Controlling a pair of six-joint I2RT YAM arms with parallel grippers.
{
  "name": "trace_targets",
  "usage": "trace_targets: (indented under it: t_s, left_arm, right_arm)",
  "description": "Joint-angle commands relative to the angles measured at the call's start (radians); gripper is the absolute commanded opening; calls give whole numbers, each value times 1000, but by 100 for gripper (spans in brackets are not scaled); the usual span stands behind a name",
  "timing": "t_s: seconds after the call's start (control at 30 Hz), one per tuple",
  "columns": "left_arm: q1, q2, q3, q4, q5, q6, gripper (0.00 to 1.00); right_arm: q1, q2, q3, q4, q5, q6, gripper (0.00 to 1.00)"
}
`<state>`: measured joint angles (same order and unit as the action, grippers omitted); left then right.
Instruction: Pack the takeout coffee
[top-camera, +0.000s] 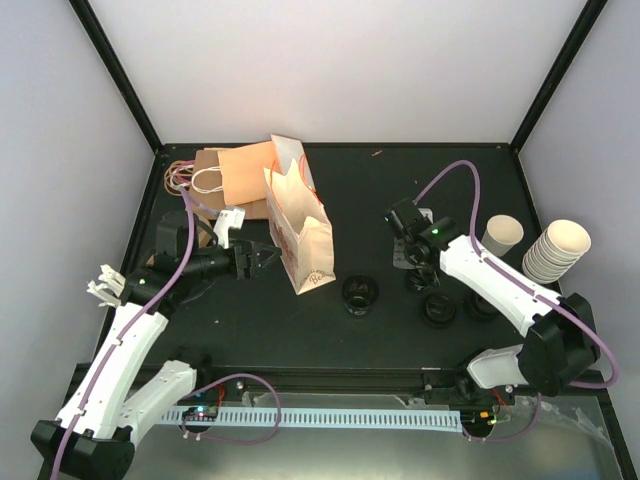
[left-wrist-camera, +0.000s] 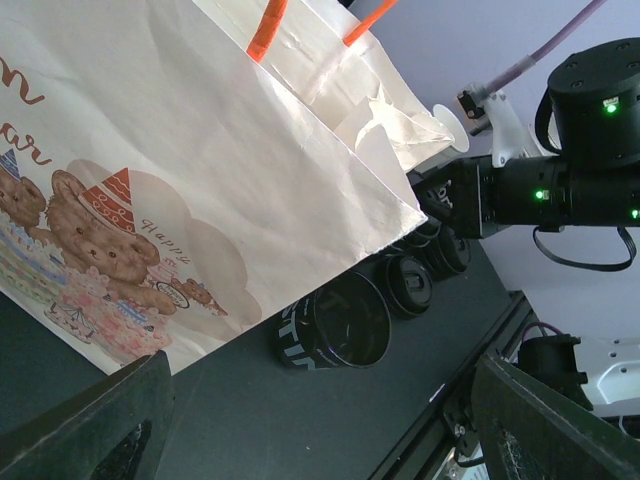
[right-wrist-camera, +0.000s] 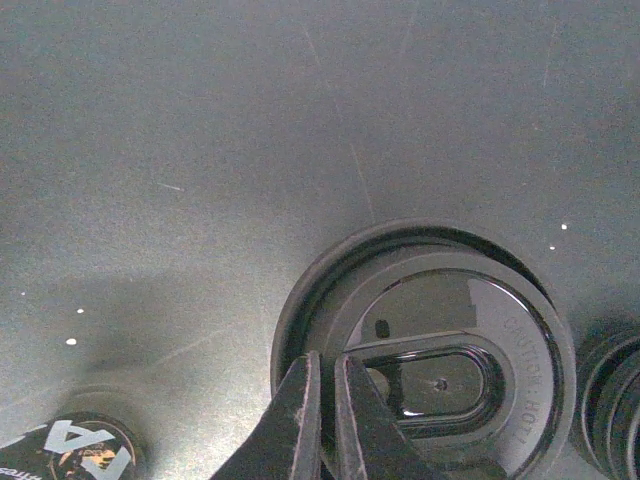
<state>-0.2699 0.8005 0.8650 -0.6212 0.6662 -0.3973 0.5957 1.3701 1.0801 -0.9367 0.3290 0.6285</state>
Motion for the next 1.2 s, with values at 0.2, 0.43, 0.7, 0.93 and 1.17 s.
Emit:
trace_targets:
  t_s: [0.2,0.43,0.7,0.93,1.17]
  left_arm:
    - [-11,9,10,6,6,-8,84]
    - [-14,15,12,7,6,-8,84]
    - [-15,19,16,3,6,-6,84]
    - [-17,18,12,3,2,-7,84]
    - [-18,19,9,3,2,-6,84]
  right_arm:
    - [15,-6,-47,-1,44,29,5]
    - [17,-16,-72,31,17,34,5]
    - [18,-39,-87,73,8,40,5]
    - [18,-46,-92,77,-7,47,5]
    - [17,-48,-95,69,5,48,8]
